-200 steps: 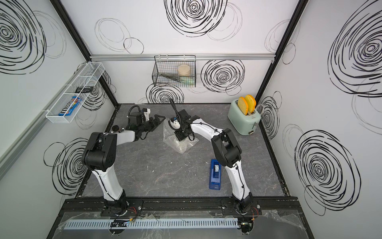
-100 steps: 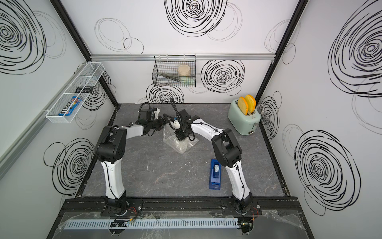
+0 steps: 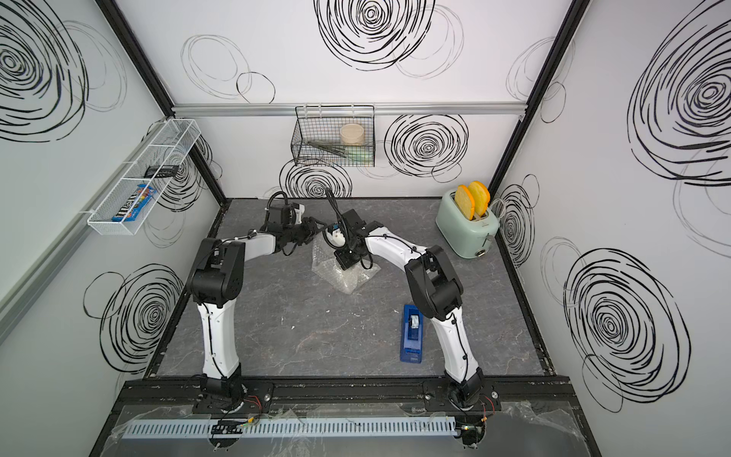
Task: Wrap mugs in bubble wrap
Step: Wrap the mug in bubble wrap.
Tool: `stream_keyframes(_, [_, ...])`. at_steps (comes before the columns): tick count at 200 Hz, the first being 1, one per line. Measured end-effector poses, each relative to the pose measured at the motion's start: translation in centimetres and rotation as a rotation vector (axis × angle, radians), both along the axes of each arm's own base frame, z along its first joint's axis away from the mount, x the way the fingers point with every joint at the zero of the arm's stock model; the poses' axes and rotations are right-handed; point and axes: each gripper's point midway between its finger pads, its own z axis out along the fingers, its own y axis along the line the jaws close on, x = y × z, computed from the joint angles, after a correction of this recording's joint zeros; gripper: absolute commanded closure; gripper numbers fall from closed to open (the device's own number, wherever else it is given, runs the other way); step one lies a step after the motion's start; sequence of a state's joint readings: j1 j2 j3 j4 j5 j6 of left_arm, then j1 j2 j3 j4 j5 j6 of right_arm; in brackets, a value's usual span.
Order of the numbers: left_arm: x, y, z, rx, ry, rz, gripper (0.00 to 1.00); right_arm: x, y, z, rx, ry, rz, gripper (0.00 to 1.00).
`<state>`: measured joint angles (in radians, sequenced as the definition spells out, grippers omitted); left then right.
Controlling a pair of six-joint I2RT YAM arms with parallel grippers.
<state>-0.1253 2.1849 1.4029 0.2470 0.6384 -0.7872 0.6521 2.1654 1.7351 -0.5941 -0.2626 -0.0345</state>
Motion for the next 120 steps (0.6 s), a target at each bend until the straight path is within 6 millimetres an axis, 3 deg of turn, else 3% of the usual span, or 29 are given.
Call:
stream_keyframes(42, [-0.1,0.2,-0.1,-0.002,0.006,-0.001,1.00,0.0,0.0,0.0,0.000,0.000,0.000,1.00])
stream_keyframes(67, [-0.3,0.0,0.0,-0.011,-0.010,-0.010,1.00,0.0,0.0,0.0,0.000,0.000,-0.001,1.00])
stream_keyframes(87, [-2.0,-0.1,0.0,-0.011,-0.010,-0.016,1.00,0.0,0.0,0.0,0.001,0.003,-0.007,1.00])
stream_keyframes(120, [-5.2,-1.1,3.0,-0.020,-0.061,-0.040,1.00,0.0,-0.1,0.0,0.005,0.007,-0.017,1.00])
